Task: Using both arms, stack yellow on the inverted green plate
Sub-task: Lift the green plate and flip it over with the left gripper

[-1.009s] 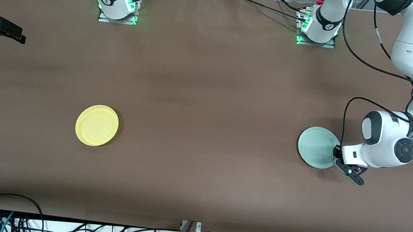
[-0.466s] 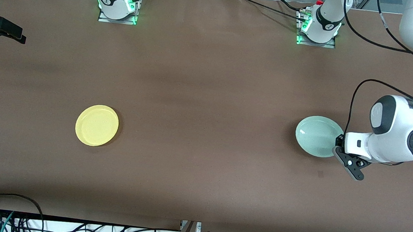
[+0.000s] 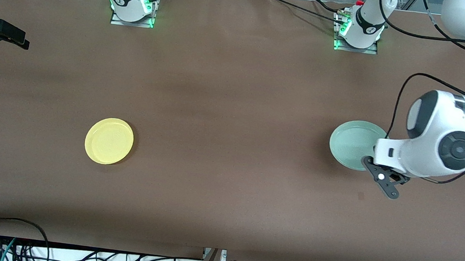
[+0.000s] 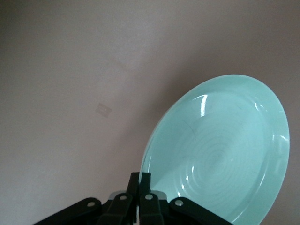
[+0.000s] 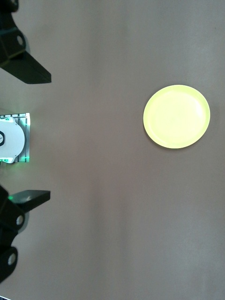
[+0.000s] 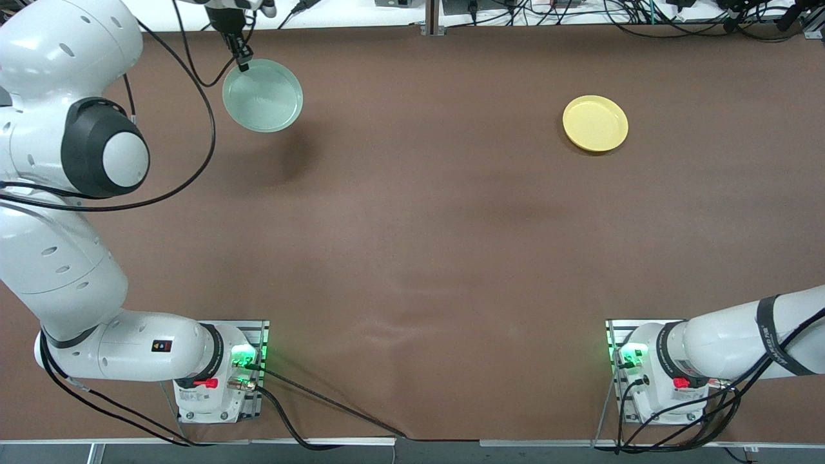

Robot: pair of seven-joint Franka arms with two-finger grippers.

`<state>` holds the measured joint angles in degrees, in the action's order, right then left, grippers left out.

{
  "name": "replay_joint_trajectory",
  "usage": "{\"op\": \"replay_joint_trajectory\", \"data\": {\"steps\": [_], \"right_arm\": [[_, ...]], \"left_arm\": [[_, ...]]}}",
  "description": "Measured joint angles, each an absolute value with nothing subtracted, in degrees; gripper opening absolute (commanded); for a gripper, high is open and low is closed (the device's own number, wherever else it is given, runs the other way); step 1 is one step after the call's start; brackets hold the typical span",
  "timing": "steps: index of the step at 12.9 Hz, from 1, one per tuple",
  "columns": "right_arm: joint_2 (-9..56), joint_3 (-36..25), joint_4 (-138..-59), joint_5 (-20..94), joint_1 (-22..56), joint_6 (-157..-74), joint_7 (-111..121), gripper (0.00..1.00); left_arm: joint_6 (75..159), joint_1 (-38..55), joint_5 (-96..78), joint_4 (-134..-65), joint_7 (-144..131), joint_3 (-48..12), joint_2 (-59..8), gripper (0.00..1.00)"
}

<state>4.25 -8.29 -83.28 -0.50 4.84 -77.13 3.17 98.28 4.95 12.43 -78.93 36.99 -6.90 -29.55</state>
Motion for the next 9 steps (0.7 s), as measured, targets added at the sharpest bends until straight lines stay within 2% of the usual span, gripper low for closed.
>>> {"op": "replay_joint_trajectory", "data": {"steps": [5, 9], "right_arm": [[5.83, -8.58, -83.28, -0.33, 4.75, -77.18, 3.17, 1.00], [6.23, -9.11, -83.28, -0.34, 4.60, -77.11, 3.17, 1.00]], "left_arm": [[88.16, 19.60, 27.48, -76.84, 11.99, -7.00, -29.93, 0.00], [84.65, 29.12, 38.37, -76.93, 0.57, -6.71, -33.44, 0.00]]}}
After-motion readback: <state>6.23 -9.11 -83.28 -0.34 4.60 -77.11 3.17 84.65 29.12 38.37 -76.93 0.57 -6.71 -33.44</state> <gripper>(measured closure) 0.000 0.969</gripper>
